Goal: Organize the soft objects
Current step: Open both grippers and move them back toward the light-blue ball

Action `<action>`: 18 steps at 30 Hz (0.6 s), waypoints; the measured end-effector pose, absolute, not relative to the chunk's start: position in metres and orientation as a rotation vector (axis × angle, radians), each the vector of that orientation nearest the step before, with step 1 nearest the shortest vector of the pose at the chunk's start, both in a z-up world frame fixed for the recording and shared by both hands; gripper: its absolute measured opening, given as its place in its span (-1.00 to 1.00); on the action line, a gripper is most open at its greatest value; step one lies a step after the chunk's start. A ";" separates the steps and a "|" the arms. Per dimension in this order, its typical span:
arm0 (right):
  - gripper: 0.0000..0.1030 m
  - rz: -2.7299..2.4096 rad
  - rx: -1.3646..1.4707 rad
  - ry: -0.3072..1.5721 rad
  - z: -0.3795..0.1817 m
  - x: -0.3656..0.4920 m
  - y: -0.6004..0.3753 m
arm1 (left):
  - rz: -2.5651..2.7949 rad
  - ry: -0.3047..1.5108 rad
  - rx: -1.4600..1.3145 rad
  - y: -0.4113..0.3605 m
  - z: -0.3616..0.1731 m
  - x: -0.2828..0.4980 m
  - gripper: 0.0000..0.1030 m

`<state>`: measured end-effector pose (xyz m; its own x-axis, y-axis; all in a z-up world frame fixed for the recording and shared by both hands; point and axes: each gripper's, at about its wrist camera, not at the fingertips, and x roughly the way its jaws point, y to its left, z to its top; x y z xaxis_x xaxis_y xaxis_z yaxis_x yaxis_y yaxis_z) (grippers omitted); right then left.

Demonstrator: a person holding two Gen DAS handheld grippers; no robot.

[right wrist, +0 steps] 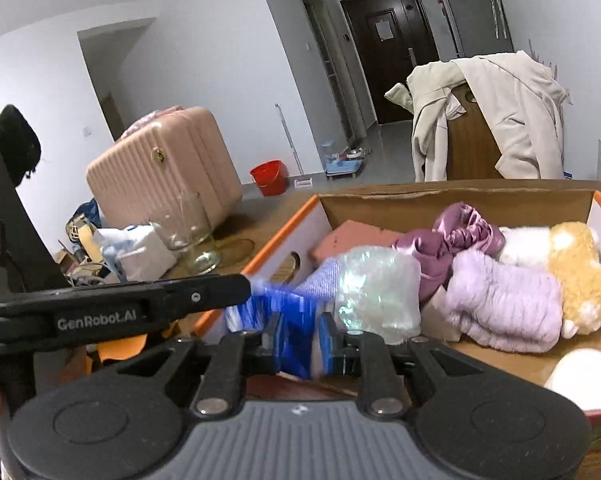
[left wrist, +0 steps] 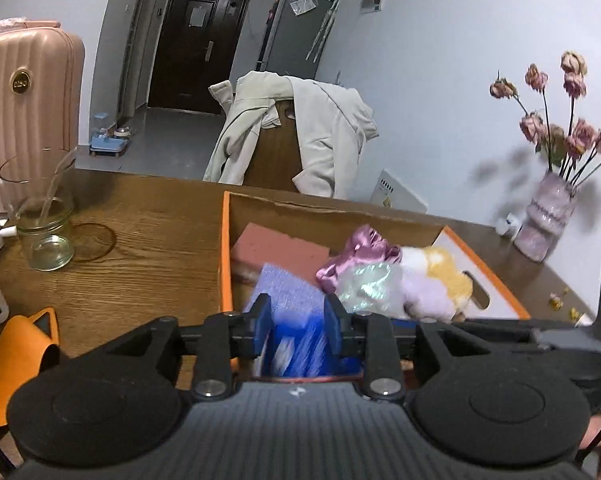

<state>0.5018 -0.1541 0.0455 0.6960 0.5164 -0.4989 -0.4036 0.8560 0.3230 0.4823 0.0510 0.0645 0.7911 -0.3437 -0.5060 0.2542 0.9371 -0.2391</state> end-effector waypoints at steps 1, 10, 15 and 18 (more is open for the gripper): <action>-0.60 0.512 0.187 0.611 0.046 0.499 -0.155 | -0.322 0.570 -0.154 0.050 0.065 0.480 -0.33; -0.59 0.470 0.124 0.484 0.106 0.450 -0.194 | -0.302 0.467 -0.107 0.053 0.110 0.430 -0.11; -0.41 0.416 0.057 0.412 0.136 0.403 -0.224 | -0.277 0.405 -0.054 0.046 0.133 0.384 0.10; -0.09 0.389 0.018 0.387 0.143 0.373 -0.237 | -0.253 0.370 -0.019 0.038 0.139 0.351 0.20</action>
